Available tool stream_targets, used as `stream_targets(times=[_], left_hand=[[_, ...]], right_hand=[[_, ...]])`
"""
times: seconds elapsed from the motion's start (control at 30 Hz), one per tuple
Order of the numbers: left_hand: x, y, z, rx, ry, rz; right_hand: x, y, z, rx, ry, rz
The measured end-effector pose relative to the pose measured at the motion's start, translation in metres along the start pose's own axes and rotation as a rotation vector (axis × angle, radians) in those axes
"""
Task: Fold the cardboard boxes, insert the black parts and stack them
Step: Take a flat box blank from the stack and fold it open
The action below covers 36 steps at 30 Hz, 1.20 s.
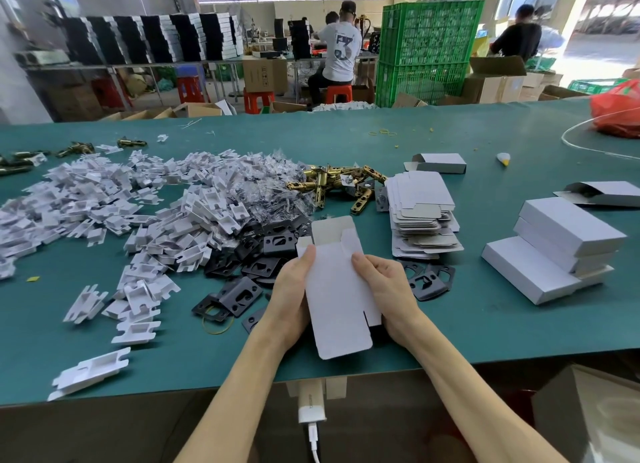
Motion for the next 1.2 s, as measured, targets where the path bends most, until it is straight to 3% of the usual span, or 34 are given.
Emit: stream_targets(times=[0.23,0.57,0.87,1.2], left_hand=[[0.001,0.003,0.001,-0.035,0.013,0.015],[-0.008,0.002,-0.003,-0.129,-0.152,0.054],[-0.002,-0.001,0.007,-0.316,-0.101,0.173],[0.003,-0.001,0.003,-0.22,0.014,0.124]], right_hand=[[-0.003,-0.004,-0.002,0.081,0.005,-0.014],[-0.009,-0.006,-0.001,0.143,-0.001,-0.224],[0.002,-0.007,-0.004,0.104,0.008,0.015],[-0.002,-0.008,-0.006,0.104,-0.04,0.006]])
Point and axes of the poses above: each hand's wrist, its own z-axis towards the middle knuckle, its own x-axis out of the back of the hand, y = z × x, the point moved 4 cm from there along z, towards the middle knuckle, and after that the axes turned 14 degrees about -x, right-handed, at the moved point
